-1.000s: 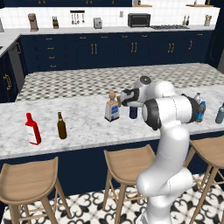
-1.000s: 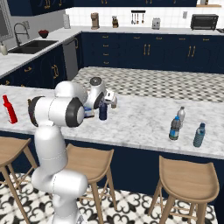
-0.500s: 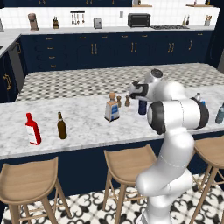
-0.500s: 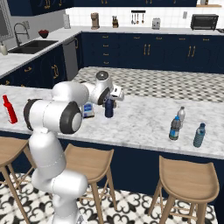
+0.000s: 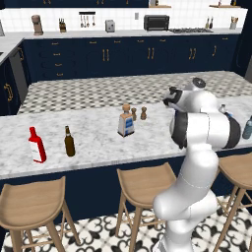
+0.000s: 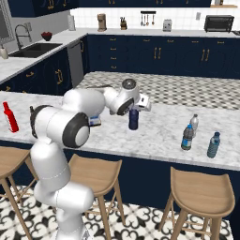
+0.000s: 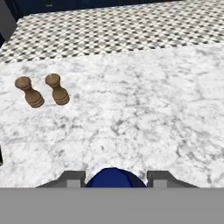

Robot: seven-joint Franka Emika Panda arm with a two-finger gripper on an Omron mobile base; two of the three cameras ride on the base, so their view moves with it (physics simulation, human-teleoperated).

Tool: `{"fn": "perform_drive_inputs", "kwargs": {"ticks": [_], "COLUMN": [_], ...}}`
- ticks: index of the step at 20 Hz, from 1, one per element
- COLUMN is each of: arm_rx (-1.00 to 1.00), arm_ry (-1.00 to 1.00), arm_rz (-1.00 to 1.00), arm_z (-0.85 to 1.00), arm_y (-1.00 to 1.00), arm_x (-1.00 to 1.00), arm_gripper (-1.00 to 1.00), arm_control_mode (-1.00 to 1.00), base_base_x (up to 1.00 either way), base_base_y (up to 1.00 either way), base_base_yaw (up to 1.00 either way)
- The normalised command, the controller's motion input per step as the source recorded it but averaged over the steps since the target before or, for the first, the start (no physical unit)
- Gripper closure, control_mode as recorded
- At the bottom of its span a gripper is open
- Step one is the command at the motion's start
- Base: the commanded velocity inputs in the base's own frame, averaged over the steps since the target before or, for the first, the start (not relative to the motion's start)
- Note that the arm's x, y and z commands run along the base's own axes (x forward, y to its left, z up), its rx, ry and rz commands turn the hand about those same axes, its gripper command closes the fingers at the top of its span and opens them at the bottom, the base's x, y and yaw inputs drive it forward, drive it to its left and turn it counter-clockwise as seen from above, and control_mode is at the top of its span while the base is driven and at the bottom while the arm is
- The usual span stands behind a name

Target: Move the plastic bottles in the middle to the plastics group, and the glass bottles in the middle to the glass group.

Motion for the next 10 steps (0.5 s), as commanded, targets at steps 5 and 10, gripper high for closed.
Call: {"fn": "perform_drive_inputs", "kwargs": {"ticks": [5,10], "arm_rx": [-0.05,-0.08], "arm_ry": [0.03,0.01], "arm_rz": [-0.37,-0.33], "arm_z": [0.01,0.00], "arm_y": [-0.47,-0.57], "arm_x": [-0.12,-0.06], "arm_gripper": [1.00,1.00], "arm_control_mode": [-1.00,-1.00], "base_base_x": [0.00,0.00], "base_base_y": [0.00,0.00], "base_base_yaw": [0.00,0.00]}}
